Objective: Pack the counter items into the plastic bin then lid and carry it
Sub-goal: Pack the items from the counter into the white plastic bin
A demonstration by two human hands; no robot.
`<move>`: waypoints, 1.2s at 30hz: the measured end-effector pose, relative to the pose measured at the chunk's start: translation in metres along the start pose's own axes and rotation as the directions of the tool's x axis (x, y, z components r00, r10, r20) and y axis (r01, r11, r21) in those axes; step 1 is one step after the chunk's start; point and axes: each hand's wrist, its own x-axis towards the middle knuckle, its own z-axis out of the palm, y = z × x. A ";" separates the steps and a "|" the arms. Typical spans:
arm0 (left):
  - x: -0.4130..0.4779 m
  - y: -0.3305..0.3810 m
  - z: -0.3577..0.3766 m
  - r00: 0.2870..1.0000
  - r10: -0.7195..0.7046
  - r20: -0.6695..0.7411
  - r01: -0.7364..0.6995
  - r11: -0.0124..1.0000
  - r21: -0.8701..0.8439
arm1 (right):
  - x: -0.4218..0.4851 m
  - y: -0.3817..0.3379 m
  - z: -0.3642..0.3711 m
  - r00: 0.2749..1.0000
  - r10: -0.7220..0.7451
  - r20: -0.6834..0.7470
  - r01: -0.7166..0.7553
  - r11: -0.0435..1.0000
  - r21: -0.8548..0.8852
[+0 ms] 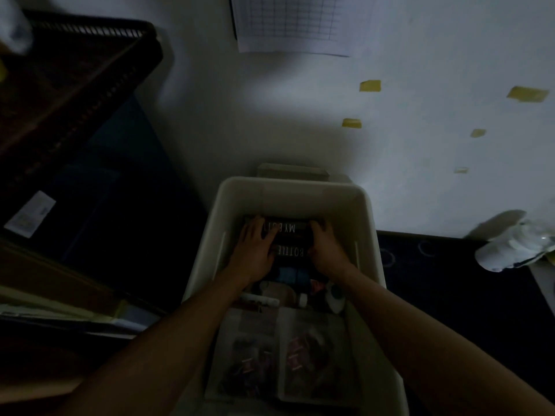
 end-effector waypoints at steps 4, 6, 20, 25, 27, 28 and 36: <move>-0.004 0.010 -0.005 1.000 -0.001 0.028 0.000 1.000 0.018 | -0.009 0.002 -0.003 0.998 0.023 0.051 -0.019 0.998 -0.066; -0.008 0.017 -0.008 0.999 0.005 0.038 -0.006 1.000 0.031 | -0.014 0.002 -0.008 0.999 -0.005 0.053 0.010 0.996 -0.094; -0.005 0.094 -0.046 0.987 0.115 -0.109 -0.114 0.993 0.018 | -0.052 0.001 -0.082 0.961 -0.272 -0.059 0.268 0.961 -0.063; 0.011 0.131 -0.062 0.966 0.176 -0.189 -0.182 0.983 -0.010 | -0.068 0.017 -0.124 0.952 -0.274 -0.138 0.262 0.960 -0.099; 0.020 0.152 -0.063 0.955 0.203 -0.217 -0.210 0.978 -0.008 | -0.072 0.035 -0.140 0.958 -0.233 -0.170 0.220 0.971 -0.089; 0.026 0.163 -0.064 0.947 0.223 -0.233 -0.229 0.973 0.000 | -0.073 0.046 -0.149 0.959 -0.214 -0.184 0.202 0.976 -0.081; 0.065 0.249 -0.048 0.911 0.363 -0.195 -0.367 0.930 0.014 | -0.091 0.124 -0.199 0.966 -0.088 -0.243 0.071 0.995 -0.075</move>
